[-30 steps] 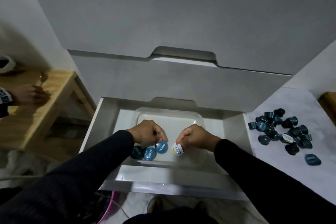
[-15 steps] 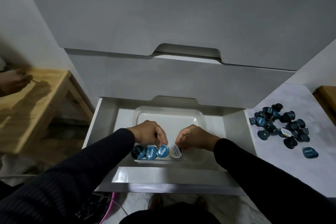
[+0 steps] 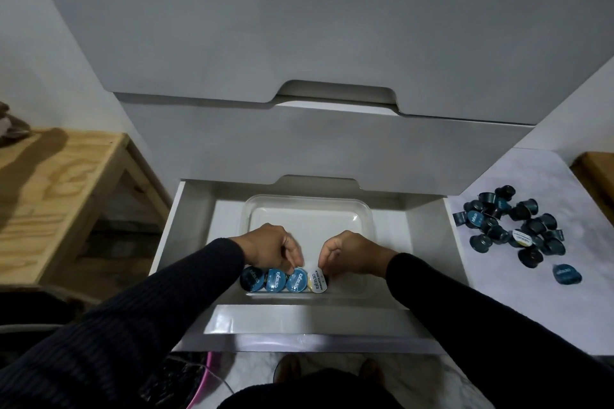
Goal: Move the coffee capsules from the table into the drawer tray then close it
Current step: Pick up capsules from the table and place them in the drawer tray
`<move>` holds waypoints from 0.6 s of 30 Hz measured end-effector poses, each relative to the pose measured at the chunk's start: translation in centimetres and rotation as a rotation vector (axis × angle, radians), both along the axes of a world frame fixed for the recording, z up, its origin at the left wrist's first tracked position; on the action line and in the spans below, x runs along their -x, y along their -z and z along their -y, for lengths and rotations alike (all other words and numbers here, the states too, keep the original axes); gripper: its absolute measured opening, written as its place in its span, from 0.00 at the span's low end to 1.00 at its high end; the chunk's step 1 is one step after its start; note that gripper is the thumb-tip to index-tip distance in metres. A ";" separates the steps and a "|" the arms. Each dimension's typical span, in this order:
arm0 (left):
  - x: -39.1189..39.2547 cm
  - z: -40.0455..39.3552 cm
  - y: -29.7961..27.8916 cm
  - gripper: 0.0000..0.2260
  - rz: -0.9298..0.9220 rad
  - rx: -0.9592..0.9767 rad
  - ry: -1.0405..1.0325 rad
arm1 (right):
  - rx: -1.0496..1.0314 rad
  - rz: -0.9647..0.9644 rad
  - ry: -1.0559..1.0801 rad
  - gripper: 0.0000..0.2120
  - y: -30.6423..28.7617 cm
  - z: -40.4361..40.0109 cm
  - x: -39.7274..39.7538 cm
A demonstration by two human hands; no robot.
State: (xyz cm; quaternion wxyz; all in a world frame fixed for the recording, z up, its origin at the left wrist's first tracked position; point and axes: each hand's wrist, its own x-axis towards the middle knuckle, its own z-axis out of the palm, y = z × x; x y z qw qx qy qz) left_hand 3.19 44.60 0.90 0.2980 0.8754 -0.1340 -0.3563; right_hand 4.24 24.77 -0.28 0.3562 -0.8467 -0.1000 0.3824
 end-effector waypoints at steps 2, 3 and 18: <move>0.1 -0.1 0.1 0.10 -0.006 0.002 -0.022 | 0.006 -0.001 -0.011 0.13 -0.1 -0.1 0.1; 0.2 -0.2 0.1 0.10 0.002 0.000 -0.039 | 0.010 0.001 -0.008 0.11 -0.2 -0.2 0.1; 4.6 3.3 -4.7 0.17 0.683 -0.218 -0.476 | 0.319 0.760 0.054 0.18 -4.2 -1.5 3.5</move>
